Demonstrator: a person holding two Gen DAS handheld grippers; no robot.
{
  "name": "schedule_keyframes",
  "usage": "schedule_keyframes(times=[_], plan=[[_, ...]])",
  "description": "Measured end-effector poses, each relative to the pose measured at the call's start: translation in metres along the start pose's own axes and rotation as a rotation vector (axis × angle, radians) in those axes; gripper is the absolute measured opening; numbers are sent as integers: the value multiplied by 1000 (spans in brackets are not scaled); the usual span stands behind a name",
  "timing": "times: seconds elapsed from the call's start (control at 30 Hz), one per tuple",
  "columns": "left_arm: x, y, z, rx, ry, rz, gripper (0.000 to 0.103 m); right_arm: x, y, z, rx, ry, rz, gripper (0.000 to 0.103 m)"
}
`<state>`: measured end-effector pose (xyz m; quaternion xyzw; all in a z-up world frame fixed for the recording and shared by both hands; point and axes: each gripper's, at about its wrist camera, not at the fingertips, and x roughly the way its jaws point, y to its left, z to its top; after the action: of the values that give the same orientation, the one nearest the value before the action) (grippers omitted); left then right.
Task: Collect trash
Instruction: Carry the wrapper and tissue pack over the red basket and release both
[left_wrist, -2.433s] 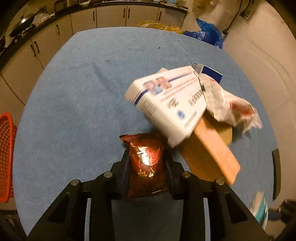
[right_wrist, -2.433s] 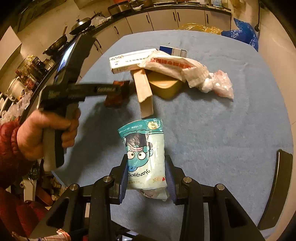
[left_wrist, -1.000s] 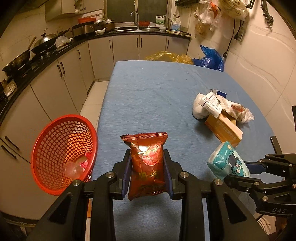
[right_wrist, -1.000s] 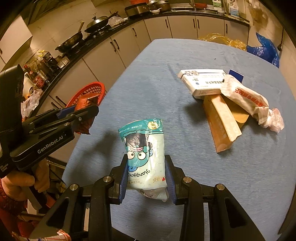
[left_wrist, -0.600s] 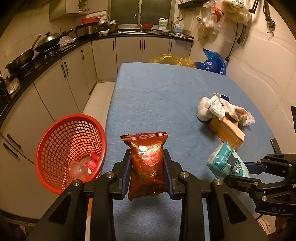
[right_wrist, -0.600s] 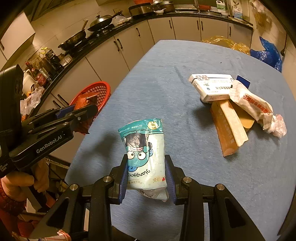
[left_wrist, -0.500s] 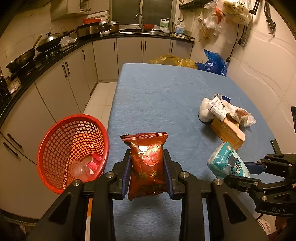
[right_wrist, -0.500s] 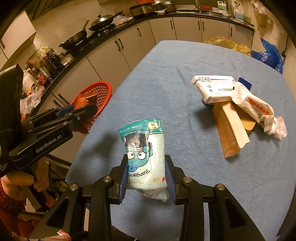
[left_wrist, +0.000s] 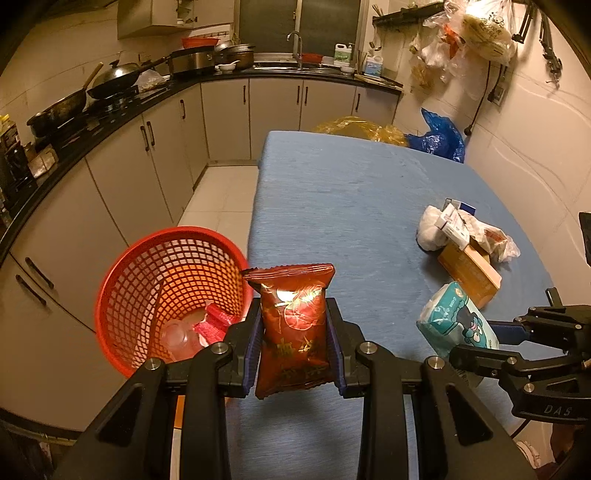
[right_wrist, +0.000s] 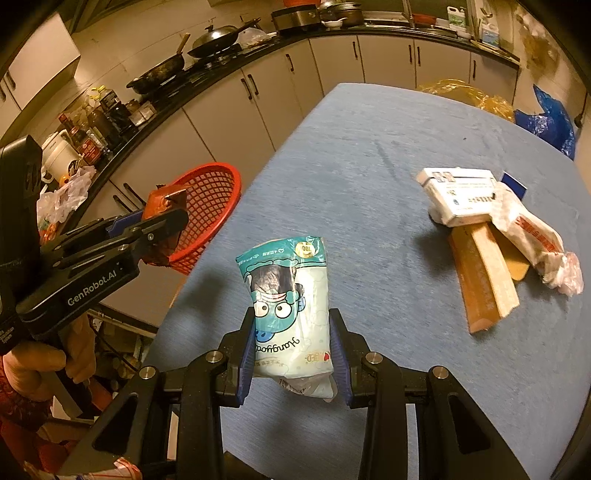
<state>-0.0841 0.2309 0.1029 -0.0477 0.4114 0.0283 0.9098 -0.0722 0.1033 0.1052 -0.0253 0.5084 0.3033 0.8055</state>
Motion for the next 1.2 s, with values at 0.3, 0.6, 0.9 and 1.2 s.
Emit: schedule_keyframes(times=[0.3,0.6,0.9,1.2], plan=[[-5,29,-2,-29,-1,30,30,16,28,19,-41,5,33,39],[-4,77,-4,-91,12,80,30,45,65,50,-87,29,76,39],[7,129,-4,-172,40,119,30,79,100,89,-106,49,104,39],[22,148,5,-192,52,115,33,117,118,120,-104,66,97,44]])
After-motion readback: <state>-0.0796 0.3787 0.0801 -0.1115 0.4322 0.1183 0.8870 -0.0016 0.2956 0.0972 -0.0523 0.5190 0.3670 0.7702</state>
